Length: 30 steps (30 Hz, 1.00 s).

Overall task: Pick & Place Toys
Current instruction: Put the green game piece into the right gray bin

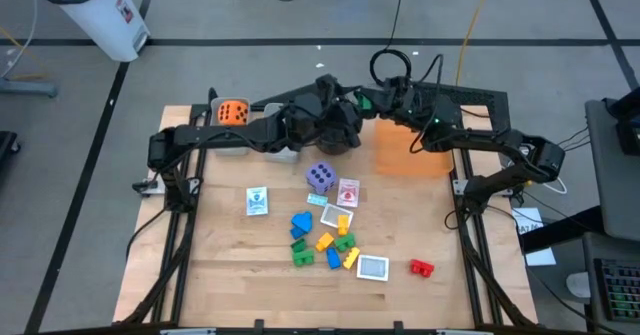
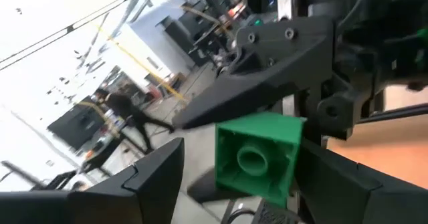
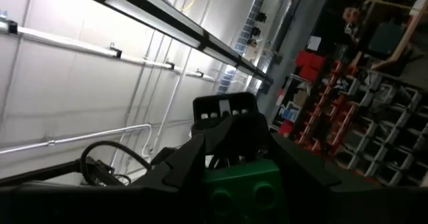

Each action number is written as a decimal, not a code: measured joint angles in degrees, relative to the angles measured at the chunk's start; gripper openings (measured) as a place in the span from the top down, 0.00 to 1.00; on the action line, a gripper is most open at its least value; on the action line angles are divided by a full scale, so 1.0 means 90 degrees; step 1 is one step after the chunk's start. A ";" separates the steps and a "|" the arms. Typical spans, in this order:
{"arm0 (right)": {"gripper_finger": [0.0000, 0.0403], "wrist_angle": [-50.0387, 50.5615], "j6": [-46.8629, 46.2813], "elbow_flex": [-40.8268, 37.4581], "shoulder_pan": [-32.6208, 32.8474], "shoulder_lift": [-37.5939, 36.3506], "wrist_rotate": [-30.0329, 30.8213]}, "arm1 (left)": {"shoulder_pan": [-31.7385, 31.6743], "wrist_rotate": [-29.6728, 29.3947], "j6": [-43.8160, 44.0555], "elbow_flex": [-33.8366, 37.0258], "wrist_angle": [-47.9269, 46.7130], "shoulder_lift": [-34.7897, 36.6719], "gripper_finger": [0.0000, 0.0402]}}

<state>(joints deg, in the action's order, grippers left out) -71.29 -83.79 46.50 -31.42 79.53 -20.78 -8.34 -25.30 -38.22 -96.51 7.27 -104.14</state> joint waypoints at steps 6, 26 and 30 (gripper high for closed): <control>0.65 0.0033 -0.0119 0.0000 0.0002 0.0000 -0.0410 | 0.0007 0.0642 0.0388 0.0000 -0.0010 0.0000 0.33; 0.62 0.0083 0.0003 -0.0005 -0.0053 0.0000 -0.0567 | 0.0036 0.0687 0.0616 -0.0001 -0.0409 0.0110 0.62; 0.62 0.0071 0.0009 0.0005 -0.0056 0.0000 -0.0563 | 0.0036 0.0758 0.0703 0.0009 -0.0444 0.0204 0.59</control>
<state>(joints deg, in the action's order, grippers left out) -70.65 -83.70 46.54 -31.92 79.53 -25.85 -8.01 -18.48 -31.89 -96.43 3.27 -102.30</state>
